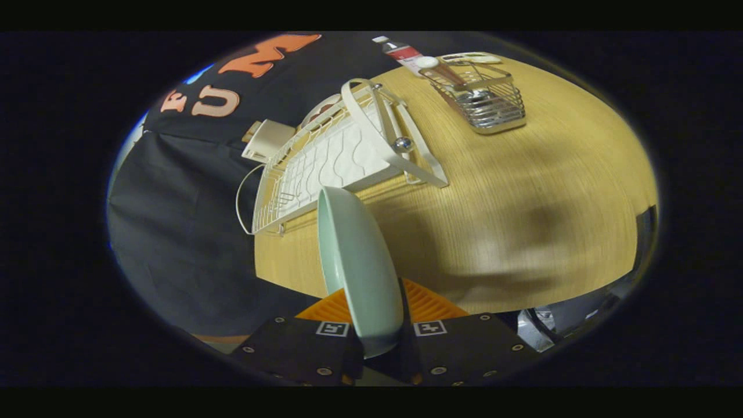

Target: Take the plate from the dish rack, then take the spoon from the basket and place it into the plate.

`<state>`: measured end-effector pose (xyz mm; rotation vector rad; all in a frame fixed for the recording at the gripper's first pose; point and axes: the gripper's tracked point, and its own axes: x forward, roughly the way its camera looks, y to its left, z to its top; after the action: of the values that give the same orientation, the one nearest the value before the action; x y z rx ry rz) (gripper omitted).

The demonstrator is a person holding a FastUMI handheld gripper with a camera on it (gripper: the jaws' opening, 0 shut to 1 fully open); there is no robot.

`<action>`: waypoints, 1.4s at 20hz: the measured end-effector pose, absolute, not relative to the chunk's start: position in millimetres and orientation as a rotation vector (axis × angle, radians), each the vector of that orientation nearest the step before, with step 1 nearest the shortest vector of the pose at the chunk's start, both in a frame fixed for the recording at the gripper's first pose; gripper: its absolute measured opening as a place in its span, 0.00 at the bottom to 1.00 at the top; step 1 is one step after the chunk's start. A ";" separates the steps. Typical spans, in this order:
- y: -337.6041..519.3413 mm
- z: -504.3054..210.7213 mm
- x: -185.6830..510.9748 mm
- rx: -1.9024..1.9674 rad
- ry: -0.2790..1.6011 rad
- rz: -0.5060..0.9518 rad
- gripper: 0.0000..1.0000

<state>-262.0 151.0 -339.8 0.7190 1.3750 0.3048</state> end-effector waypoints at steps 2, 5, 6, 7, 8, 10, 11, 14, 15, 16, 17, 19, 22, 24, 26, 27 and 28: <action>157.1 -347.8 -264.7 0.742 1.382 0.299 0.26; 166.2 -356.3 -264.7 0.815 1.383 0.283 0.26; 168.0 -357.8 -264.4 0.838 1.378 0.273 0.26; 171.2 -359.7 -263.7 0.857 1.375 0.266 0.27; 171.3 -361.1 -262.9 0.864 1.365 0.252 0.28; 165.7 -367.0 -259.8 0.845 1.360 0.210 0.34; 161.2 -366.5 -256.0 0.843 1.347 0.194 0.37; 144.4 -364.9 -245.5 0.804 1.309 0.172 0.53; 137.2 -362.5 -241.4 0.795 1.292 0.164 0.56; 130.6 -359.5 -235.9 0.786 1.266 0.153 0.62; 120.5 -357.0 -228.8 0.763 1.229 0.135 0.65; 100.6 -351.3 -214.2 0.692 1.147 0.102 0.75; 69.5 -333.0 -183.9 0.570 0.982 0.061 0.86; 52.8 -318.7 -164.6 0.482 0.883 0.033 0.87; 41.2 -304.6 -146.0 0.402 0.792 0.021 0.87; 38.1 -300.9 -138.9 0.364 0.763 0.016 0.87; 34.2 -298.7 -132.5 0.328 0.745 0.011 0.87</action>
<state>-132.5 34.2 -298.7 0.3283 0.7449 0.0109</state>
